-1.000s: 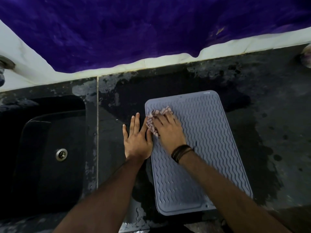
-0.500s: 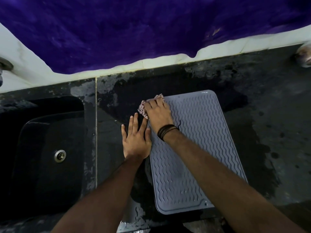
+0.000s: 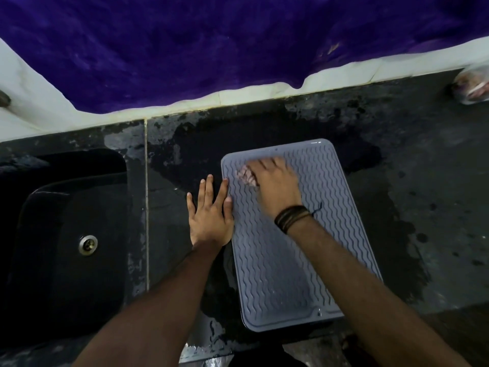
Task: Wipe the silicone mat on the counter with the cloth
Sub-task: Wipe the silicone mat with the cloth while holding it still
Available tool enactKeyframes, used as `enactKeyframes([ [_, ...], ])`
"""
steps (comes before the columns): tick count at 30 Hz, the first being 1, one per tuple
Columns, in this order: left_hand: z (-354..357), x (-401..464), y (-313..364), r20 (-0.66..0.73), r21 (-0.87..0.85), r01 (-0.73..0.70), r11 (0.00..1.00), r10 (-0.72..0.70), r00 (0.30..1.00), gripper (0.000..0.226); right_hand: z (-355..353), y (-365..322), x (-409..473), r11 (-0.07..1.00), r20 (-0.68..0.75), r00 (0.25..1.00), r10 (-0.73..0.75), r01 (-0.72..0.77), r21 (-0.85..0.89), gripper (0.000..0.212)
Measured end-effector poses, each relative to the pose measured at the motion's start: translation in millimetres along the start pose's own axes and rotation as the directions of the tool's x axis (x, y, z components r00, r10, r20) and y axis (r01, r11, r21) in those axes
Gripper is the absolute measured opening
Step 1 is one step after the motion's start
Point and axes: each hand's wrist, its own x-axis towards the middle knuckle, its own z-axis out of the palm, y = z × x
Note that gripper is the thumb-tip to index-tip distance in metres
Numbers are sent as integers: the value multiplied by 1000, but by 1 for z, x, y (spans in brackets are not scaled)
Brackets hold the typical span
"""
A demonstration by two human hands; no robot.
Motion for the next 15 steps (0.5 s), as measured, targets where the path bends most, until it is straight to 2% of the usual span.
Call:
enactKeyframes([
  [2,0,0,0,-10,-8,-4,1000,4,1000,54,0,4,23,1000,-24,999,27,-27,5,52],
  [6,1,0,1,-17,-3,8,1000,-8,1000,55,19,3,37,999,118,993,22,-16,-50,52],
  [11,3,2,1,-20,-1,14,1000,-14,1000,54,35,6,-18,998,78,997,-23,27,-50,60],
  [15,2,1,1,-24,-4,11,1000,-11,1000,55,35,8,-68,996,141,990,-24,36,-86,62],
])
